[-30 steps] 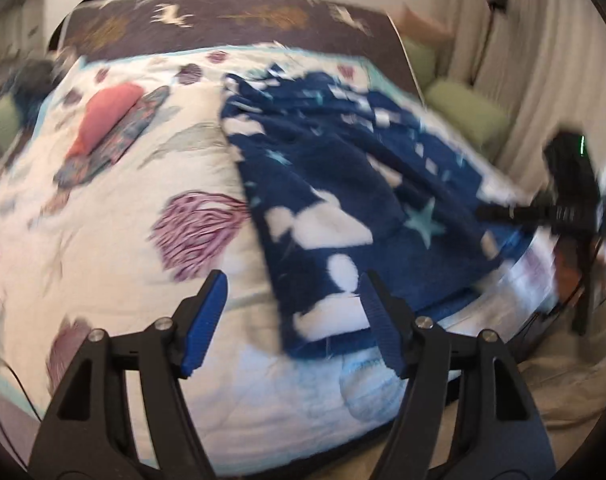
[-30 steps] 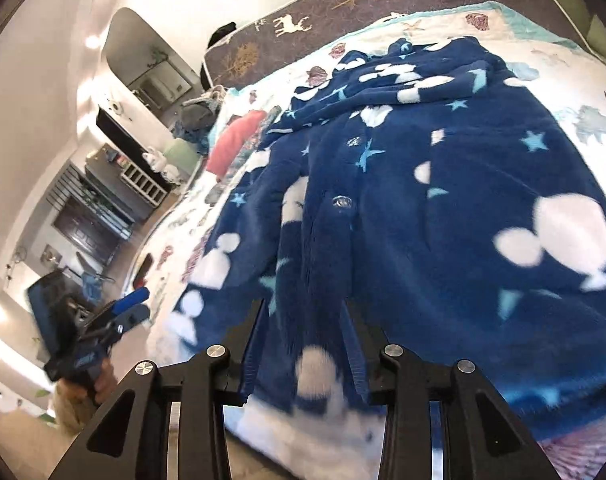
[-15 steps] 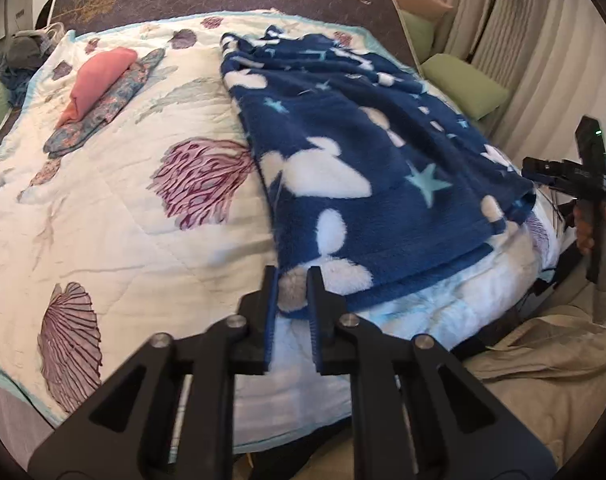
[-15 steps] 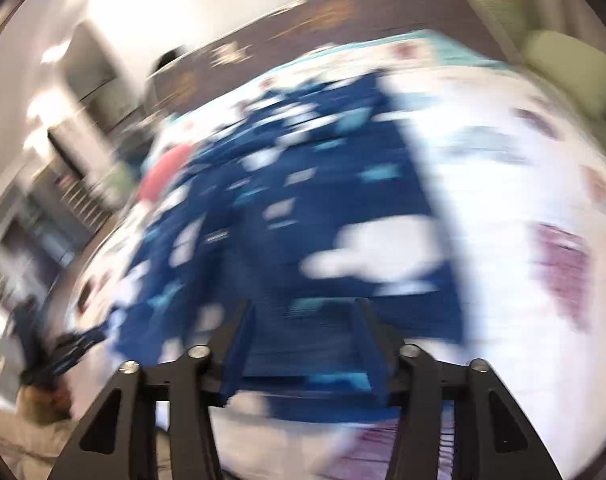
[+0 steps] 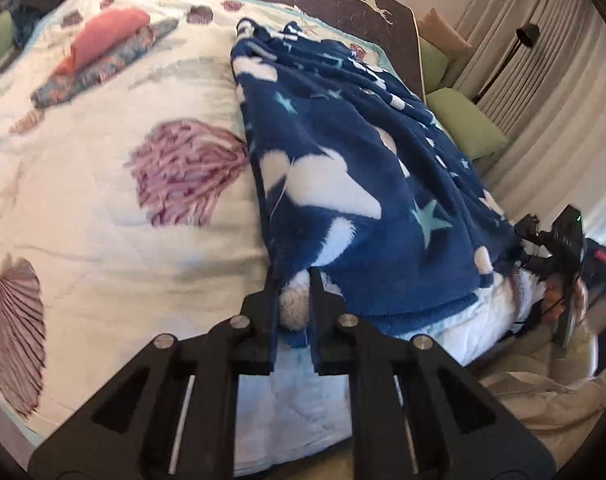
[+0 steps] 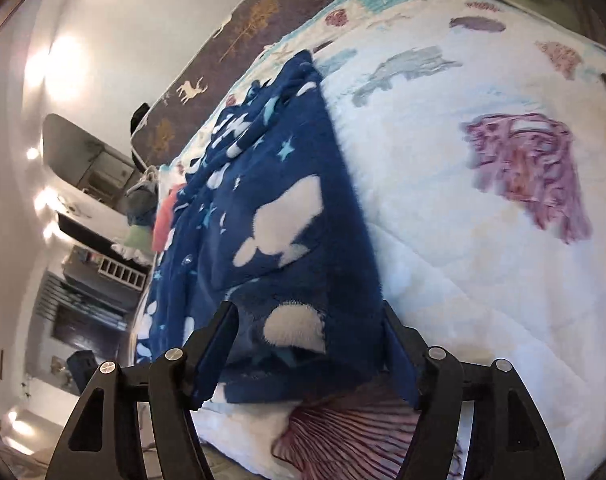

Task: Fold small clothes

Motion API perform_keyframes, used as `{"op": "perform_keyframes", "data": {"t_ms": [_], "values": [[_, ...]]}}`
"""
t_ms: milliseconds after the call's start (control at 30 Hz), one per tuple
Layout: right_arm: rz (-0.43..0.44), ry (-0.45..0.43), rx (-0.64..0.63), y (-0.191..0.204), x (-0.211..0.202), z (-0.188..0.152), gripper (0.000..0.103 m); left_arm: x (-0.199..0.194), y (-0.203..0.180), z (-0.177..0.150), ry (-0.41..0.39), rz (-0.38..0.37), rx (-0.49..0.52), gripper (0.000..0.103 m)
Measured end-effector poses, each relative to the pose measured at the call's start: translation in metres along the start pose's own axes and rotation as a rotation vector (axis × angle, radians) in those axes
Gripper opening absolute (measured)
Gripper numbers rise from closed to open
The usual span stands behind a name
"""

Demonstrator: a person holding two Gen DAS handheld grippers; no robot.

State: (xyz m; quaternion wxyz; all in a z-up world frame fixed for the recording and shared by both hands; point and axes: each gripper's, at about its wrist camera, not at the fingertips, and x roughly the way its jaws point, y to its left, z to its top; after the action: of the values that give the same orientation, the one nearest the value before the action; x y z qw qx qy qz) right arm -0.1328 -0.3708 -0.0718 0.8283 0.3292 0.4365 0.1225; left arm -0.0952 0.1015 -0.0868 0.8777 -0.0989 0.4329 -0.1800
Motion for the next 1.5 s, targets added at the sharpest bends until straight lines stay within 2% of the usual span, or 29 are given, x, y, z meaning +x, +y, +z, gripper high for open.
{"op": "perform_keyframes", "data": {"t_ms": [33,67,133,200,333,733,1167,1500], "values": [[-0.013,-0.003,0.008,0.002,0.002,0.002,0.038,-0.003,-0.006,0.001,-0.009,0.018,0.025,0.013],[-0.032,0.012,0.024,0.004,0.006,0.005,0.012,-0.006,-0.011,0.002,-0.019,0.023,0.043,0.013],[-0.087,0.005,0.026,0.013,0.004,0.005,0.011,-0.019,-0.023,0.006,-0.060,0.032,0.091,0.013],[-0.103,-0.019,-0.032,0.031,-0.003,0.007,0.010,-0.031,-0.034,0.014,-0.102,0.043,0.126,0.013],[-0.029,-0.064,-0.092,0.056,-0.023,0.017,0.010,-0.042,-0.041,0.032,-0.144,0.065,0.175,0.013],[0.015,-0.140,-0.161,0.096,-0.036,0.061,0.010,-0.053,-0.058,0.094,-0.245,0.118,0.298,0.013],[0.047,-0.251,-0.197,0.137,-0.031,0.157,0.009,-0.042,-0.067,0.189,-0.371,0.202,0.350,0.013],[0.012,-0.307,-0.217,0.153,0.014,0.242,0.009,-0.008,-0.064,0.272,-0.412,0.253,0.396,0.013]]}}
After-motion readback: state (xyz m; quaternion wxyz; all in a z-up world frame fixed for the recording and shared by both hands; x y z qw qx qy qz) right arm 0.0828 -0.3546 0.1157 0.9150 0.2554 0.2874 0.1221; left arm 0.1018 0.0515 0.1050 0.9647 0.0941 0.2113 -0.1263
